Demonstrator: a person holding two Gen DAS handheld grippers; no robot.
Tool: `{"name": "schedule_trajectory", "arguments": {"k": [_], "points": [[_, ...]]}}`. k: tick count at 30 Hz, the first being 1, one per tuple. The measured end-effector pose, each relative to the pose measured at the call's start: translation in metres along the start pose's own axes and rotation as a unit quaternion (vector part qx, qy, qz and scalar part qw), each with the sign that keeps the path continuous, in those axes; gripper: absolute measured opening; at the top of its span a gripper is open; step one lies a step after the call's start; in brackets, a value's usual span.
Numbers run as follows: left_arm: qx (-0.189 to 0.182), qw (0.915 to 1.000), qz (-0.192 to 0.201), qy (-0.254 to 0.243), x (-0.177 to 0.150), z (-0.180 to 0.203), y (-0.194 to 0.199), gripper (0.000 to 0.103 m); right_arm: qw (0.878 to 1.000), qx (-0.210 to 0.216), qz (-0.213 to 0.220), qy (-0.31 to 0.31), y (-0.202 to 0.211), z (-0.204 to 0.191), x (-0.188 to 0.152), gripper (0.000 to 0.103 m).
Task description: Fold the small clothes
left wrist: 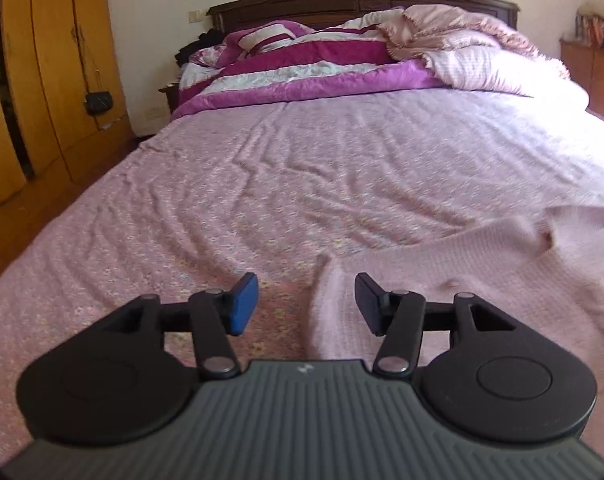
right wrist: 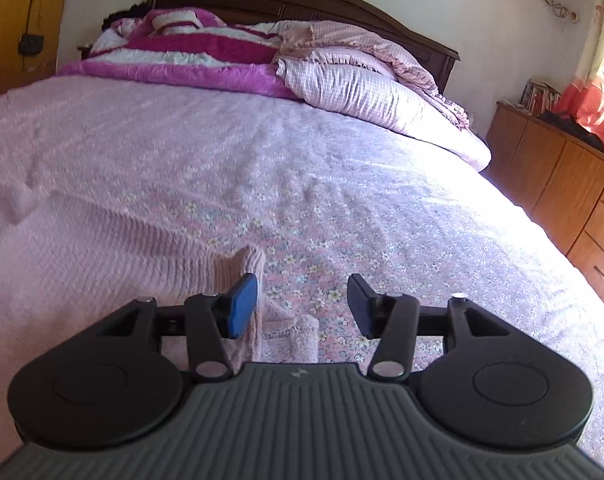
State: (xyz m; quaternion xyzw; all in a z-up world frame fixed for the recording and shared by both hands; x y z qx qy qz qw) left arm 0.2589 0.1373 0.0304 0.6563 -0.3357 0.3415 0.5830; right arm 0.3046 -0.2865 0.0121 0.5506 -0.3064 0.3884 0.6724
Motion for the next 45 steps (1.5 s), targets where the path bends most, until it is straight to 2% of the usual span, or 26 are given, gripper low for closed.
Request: {"name": "schedule_trajectory", "arguments": {"k": [3,8,9,11,13,17,18,21,25,27,28,30,31,32,33,35,37,38,40,45], "points": [[-0.029,0.9996,-0.002,-0.002,0.003,0.014,0.006,0.055,0.999,0.053,0.003,-0.009,0.016,-0.011,0.003,0.058],[-0.084,0.9961,-0.028,0.003,-0.002,0.044,0.003,0.055,0.989,0.133,-0.047,-0.043,0.012,-0.024,-0.010,0.056],[-0.091,0.9953,-0.035,0.001,-0.005,0.049,0.000,0.055,0.988,0.138,-0.057,-0.045,0.008,-0.026,-0.015,0.045],[-0.094,0.9944,-0.048,-0.003,-0.010,0.058,-0.008,0.055,0.988,0.127,-0.078,-0.036,-0.003,-0.025,-0.022,0.033],[-0.094,0.9934,-0.065,-0.004,-0.016,0.062,-0.018,0.055,0.991,0.096,-0.086,-0.020,-0.014,-0.021,-0.025,0.034],[-0.096,0.9912,-0.090,0.014,-0.025,0.063,-0.031,0.055,0.993,0.079,-0.085,-0.017,-0.015,-0.021,-0.019,0.034],[-0.100,0.9909,-0.089,0.012,-0.025,0.065,-0.031,0.055,0.994,0.071,-0.078,-0.008,-0.011,-0.025,-0.015,0.035],[-0.109,0.9898,-0.091,0.012,-0.027,0.068,-0.029,0.056,0.996,0.064,-0.058,0.003,0.008,-0.035,-0.003,0.049],[-0.100,0.9909,-0.090,0.000,-0.031,0.073,-0.031,0.058,0.990,0.132,-0.048,-0.024,0.025,-0.059,0.011,0.071],[-0.090,0.9922,-0.086,-0.003,-0.033,0.075,-0.031,0.057,0.985,0.162,-0.058,-0.027,0.024,-0.073,0.010,0.071],[-0.085,0.9928,-0.084,-0.001,-0.033,0.076,-0.031,0.053,0.983,0.169,-0.066,-0.025,0.021,-0.080,0.008,0.071],[-0.078,0.9937,-0.080,-0.004,-0.032,0.077,-0.030,0.020,0.981,0.173,-0.083,-0.016,0.011,-0.093,-0.001,0.071],[-0.075,0.9942,-0.076,-0.008,-0.031,0.078,-0.028,0.016,0.980,0.176,-0.091,-0.012,0.007,-0.098,-0.008,0.071],[-0.079,0.9941,-0.073,-0.011,-0.030,0.079,-0.027,0.009,0.980,0.175,-0.091,-0.011,0.005,-0.102,-0.014,0.070],[-0.083,0.9939,-0.071,-0.012,-0.030,0.080,-0.025,0.009,0.982,0.173,-0.082,-0.008,0.006,-0.104,-0.018,0.067],[-0.080,0.9947,-0.062,-0.018,-0.028,0.082,-0.021,0.008,0.982,0.174,-0.067,0.001,0.011,-0.106,-0.021,0.051],[-0.077,0.9957,-0.050,-0.016,-0.025,0.082,-0.017,0.008,0.981,0.182,-0.061,-0.003,0.015,-0.107,-0.021,0.016],[-0.073,0.9963,-0.042,-0.015,-0.023,0.082,-0.013,0.008,0.982,0.182,-0.056,0.001,0.016,-0.106,-0.021,0.009],[-0.069,0.9972,-0.018,-0.023,-0.017,0.084,-0.004,0.008,0.983,0.181,-0.040,0.002,0.022,-0.104,-0.019,0.004],[-0.068,0.9963,0.036,-0.038,0.009,0.091,0.009,0.008,0.988,0.152,0.016,-0.007,0.038,-0.089,-0.001,0.002]]}}
Point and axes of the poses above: each gripper's, at about its wrist camera, not at the fingertips, and y roughly against the way its jaws point, z to its right, x to its top, the point moved 6 cm from there along -y, roughly the way its jaws point, and after that the axes turned 1 degree about y, right-handed, at the moved point
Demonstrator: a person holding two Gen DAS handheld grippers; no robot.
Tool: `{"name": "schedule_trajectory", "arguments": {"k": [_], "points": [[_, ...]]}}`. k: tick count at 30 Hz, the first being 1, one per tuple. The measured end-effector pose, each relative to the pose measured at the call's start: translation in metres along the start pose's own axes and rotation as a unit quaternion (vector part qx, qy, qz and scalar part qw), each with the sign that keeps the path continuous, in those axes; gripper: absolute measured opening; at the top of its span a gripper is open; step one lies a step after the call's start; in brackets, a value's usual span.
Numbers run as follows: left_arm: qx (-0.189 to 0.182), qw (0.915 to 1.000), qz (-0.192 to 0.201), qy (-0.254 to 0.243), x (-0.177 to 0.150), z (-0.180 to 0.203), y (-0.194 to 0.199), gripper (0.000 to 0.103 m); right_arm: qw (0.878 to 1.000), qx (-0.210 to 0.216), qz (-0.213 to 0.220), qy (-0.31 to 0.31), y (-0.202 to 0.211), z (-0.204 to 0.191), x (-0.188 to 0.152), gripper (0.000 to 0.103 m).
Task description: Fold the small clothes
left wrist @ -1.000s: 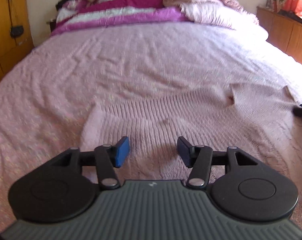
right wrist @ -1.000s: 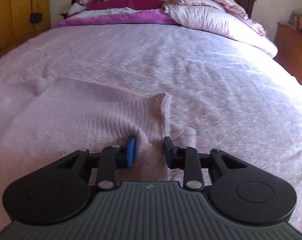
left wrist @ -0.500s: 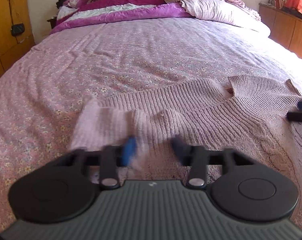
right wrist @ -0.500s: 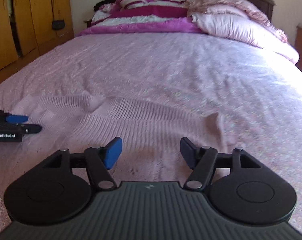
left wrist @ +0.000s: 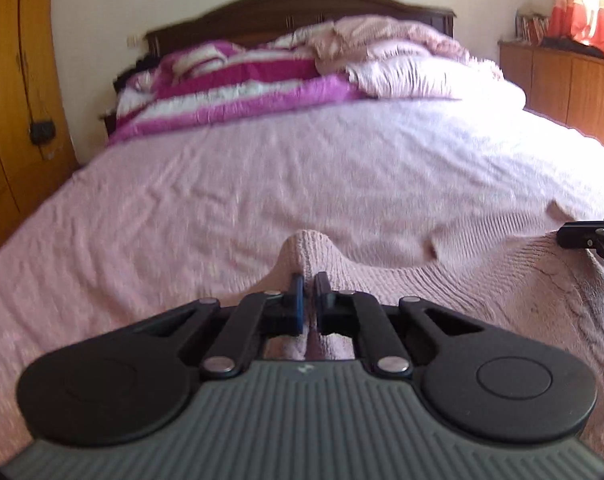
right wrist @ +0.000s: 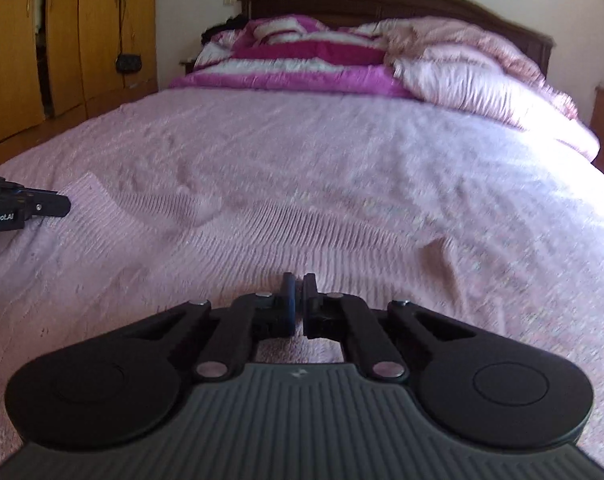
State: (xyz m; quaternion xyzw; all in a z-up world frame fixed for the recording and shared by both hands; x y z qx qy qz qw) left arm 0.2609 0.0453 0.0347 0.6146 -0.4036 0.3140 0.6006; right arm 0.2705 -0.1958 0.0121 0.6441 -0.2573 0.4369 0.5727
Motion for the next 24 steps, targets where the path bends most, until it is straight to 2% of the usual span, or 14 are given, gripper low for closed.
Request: {"name": "schedule_trajectory", "arguments": {"k": [5,7,10,12,14,16,17,18,19,20,21,22,24], "points": [[0.028,0.9994,0.016,0.008,0.021,-0.004,-0.018,0.008,0.998,-0.039,0.042,0.008,0.005,0.008,0.022,0.002],[0.037,0.9993,0.003,-0.003,0.018,-0.002,-0.034,0.008,0.996,-0.065,0.055,0.020,0.003,0.009,0.026,0.000],[0.043,0.9980,-0.041,-0.021,0.000,0.004,-0.061,0.009,0.995,-0.077,0.027,0.058,-0.015,0.005,0.018,0.000],[0.045,0.9964,-0.066,-0.028,-0.014,0.004,-0.071,0.011,0.997,-0.063,-0.009,0.052,-0.028,0.006,0.007,0.000],[0.043,0.9958,-0.077,-0.026,-0.023,0.001,-0.073,0.011,0.997,-0.067,-0.023,0.038,-0.032,0.013,0.000,0.001],[0.034,0.9963,-0.077,-0.017,-0.025,-0.003,-0.068,0.017,0.996,-0.079,-0.027,0.021,-0.033,0.025,-0.002,0.004],[0.028,0.9965,-0.078,-0.010,-0.024,-0.006,-0.063,0.026,0.996,-0.081,-0.027,0.012,-0.032,0.033,-0.002,0.005],[0.023,0.9968,-0.076,0.001,-0.023,-0.009,-0.058,0.036,0.996,-0.085,-0.027,0.002,-0.031,0.040,-0.002,0.010],[0.018,0.9971,-0.072,0.014,-0.023,-0.013,-0.051,0.040,0.995,-0.091,-0.026,-0.008,-0.030,0.049,-0.001,0.021],[0.013,0.9972,-0.070,0.024,-0.023,-0.015,-0.045,0.042,0.995,-0.098,-0.024,-0.017,-0.029,0.057,0.000,0.027],[0.010,0.9972,-0.068,0.030,-0.023,-0.017,-0.039,0.042,0.994,-0.106,-0.024,-0.026,-0.028,0.066,0.000,0.047],[0.011,0.9971,-0.069,0.032,-0.024,-0.018,-0.033,0.042,0.993,-0.107,-0.031,-0.034,-0.029,0.072,-0.001,0.061],[0.024,0.9968,-0.067,0.038,-0.026,-0.022,-0.022,0.042,0.993,-0.093,-0.050,-0.045,-0.033,0.080,-0.006,0.062]]}}
Point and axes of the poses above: each gripper's, at about its wrist camera, not at the fingertips, and y roughly against the way its jaws point, z to its right, x to its top, the point moved 6 cm from there along -y, roughly the way its jaws point, and after that the axes turned 1 degree about y, right-handed, at the moved point
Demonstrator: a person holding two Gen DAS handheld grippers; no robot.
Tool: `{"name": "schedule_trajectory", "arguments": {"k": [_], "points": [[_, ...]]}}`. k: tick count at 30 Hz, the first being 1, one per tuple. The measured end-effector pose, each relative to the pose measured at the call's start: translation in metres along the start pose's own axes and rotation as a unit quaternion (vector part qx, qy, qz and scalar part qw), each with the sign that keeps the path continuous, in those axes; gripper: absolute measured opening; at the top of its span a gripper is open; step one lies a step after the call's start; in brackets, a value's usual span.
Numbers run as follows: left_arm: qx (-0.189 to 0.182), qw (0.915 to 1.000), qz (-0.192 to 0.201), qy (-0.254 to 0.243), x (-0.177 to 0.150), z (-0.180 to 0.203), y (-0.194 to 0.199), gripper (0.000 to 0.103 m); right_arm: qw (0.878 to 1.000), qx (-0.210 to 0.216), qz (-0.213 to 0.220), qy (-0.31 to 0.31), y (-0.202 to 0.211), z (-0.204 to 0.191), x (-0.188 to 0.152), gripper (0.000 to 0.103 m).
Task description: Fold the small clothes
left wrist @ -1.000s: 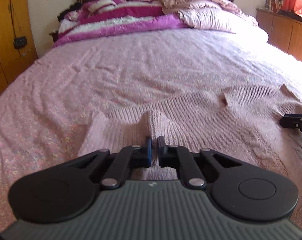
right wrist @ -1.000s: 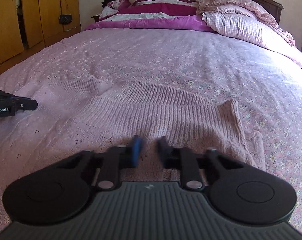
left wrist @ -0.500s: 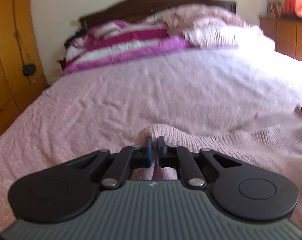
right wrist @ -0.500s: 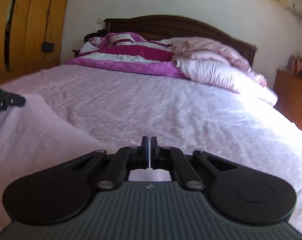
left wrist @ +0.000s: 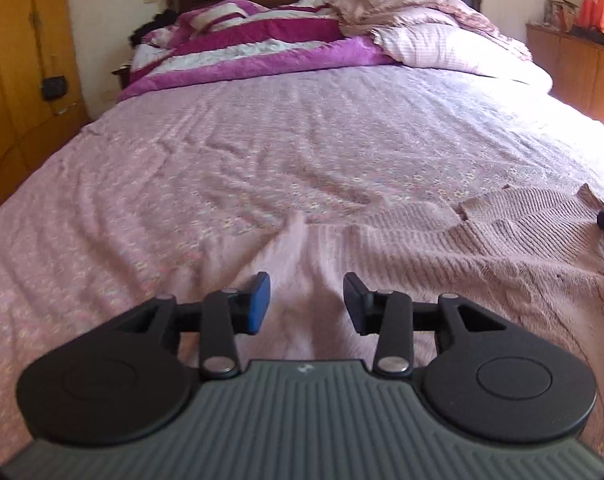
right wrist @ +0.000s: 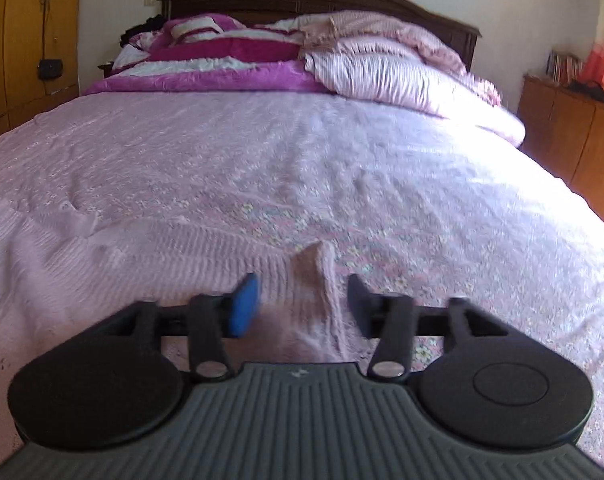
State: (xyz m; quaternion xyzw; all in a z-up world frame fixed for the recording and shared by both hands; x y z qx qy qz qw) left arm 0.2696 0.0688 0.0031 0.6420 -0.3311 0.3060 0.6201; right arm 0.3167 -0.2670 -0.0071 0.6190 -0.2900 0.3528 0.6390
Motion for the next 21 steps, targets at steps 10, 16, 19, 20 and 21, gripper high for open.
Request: {"name": "schedule_trajectory", "arguments": {"k": [10,16,19,20,21], "points": [[0.009,0.9999,0.009,0.008,-0.008,-0.013,0.005,0.043,0.998,-0.045,0.000,0.039,-0.005,-0.002,-0.003,0.017],[0.006,0.9989,0.009,0.046,-0.016,-0.040,0.002,0.049,0.996,-0.069,-0.023,0.051,-0.015,-0.006,-0.008,0.024],[0.002,0.9973,0.017,0.072,-0.011,-0.053,0.006,0.050,0.996,-0.075,-0.018,0.042,-0.005,-0.007,-0.003,0.040],[0.004,0.9964,0.020,0.082,-0.010,-0.059,0.007,0.050,0.996,-0.078,-0.008,0.032,0.001,-0.006,-0.001,0.043],[0.009,0.9956,0.020,0.091,-0.009,-0.064,0.007,0.050,0.996,-0.081,0.005,0.021,0.008,-0.005,0.001,0.048]]}}
Point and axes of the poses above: each gripper's, at about its wrist camera, not at the fingertips, and y roughly against the way its jaws point, z to its right, x to its top, the point moved 6 cm from there along -y, roughly the way its jaws point, and after that the axes turned 1 degree about y, right-handed, at the moved point
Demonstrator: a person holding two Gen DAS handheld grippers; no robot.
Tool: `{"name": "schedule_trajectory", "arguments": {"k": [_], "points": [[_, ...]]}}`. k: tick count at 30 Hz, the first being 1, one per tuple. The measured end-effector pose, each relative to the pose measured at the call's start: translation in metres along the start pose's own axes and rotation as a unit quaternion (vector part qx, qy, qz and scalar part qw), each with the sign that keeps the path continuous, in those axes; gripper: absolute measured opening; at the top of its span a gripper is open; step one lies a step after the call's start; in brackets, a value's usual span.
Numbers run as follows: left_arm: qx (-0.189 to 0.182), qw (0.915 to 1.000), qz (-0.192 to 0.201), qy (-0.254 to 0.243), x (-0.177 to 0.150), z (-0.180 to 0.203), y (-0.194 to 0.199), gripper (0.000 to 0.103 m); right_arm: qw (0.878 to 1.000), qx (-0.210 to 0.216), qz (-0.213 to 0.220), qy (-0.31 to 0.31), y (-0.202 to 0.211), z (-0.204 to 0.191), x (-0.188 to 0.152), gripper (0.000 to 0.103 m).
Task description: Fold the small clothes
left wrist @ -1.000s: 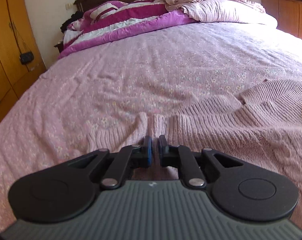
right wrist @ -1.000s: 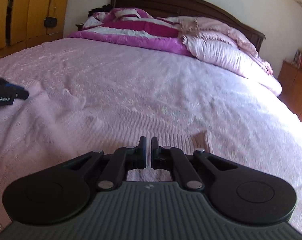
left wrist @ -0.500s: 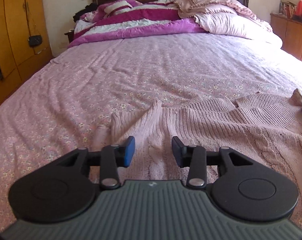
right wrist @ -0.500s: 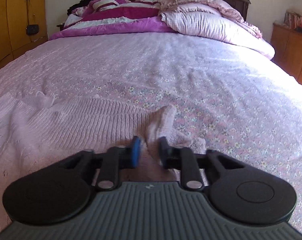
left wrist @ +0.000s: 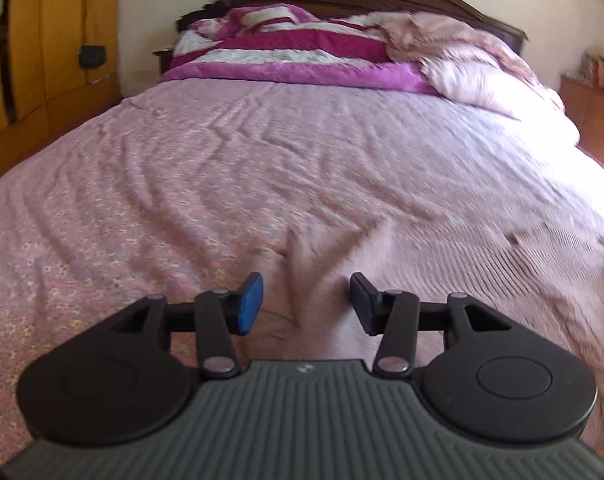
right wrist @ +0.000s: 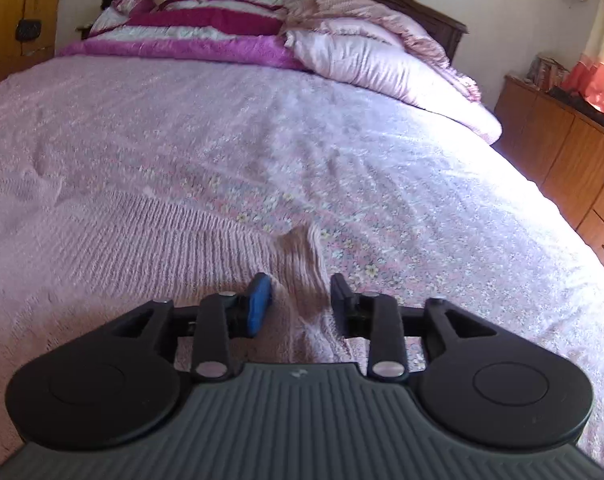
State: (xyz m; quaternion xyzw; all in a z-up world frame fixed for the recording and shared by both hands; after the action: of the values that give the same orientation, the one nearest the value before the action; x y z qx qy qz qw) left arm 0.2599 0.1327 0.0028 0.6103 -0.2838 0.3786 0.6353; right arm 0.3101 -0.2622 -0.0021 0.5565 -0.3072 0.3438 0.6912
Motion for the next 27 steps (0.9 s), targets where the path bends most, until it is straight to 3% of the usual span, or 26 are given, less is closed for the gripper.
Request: {"name": "schedule_trajectory", "arguments": {"k": [4,6,9,13,16,18,21,23,27], "points": [[-0.007,0.9996,-0.006,0.025,0.013,-0.009,-0.006,0.050,0.999,0.010,0.024,-0.037,0.025,0.005,-0.004,0.057],[-0.015,0.9997,-0.014,0.012,0.020,-0.006,-0.014,0.049,0.998,0.024,0.023,-0.050,0.030,0.005,-0.010,0.058],[0.002,0.9993,-0.037,-0.003,0.026,-0.005,-0.033,0.048,0.996,0.047,0.023,-0.068,0.033,0.003,-0.021,0.058],[-0.015,0.9972,-0.071,0.019,0.026,-0.003,-0.051,0.048,0.997,0.051,0.021,-0.048,0.028,-0.007,-0.041,0.065],[-0.029,0.9967,-0.076,0.004,0.020,0.007,-0.055,0.047,0.997,0.049,0.034,-0.041,0.027,-0.011,-0.053,0.070],[-0.012,0.9972,-0.069,-0.026,0.017,0.013,-0.052,0.016,0.996,0.055,0.038,-0.051,0.027,-0.008,-0.055,0.072],[0.002,0.9980,-0.033,-0.053,0.026,0.015,-0.036,0.013,0.994,0.067,0.037,-0.075,0.025,0.000,-0.059,0.075],[0.029,0.9972,-0.006,-0.069,0.036,0.010,-0.028,0.012,0.993,0.074,0.034,-0.091,0.024,0.005,-0.061,0.078],[0.025,0.9973,-0.030,-0.062,0.042,0.001,-0.039,0.013,0.991,0.082,0.031,-0.103,0.021,0.008,-0.061,0.079]]}}
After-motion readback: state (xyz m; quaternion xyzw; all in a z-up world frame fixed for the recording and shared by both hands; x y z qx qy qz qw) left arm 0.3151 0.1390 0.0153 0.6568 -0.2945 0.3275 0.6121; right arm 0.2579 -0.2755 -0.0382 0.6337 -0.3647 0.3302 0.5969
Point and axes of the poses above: each gripper's, at about its wrist camera, not at the fingertips, and y roughly against the way its jaws point, z to its right, x to its top, the point moved 6 cm from there along -y, roughly the way its jaws point, and after that the axes turned 1 degree about y, right-handed, at the moved point
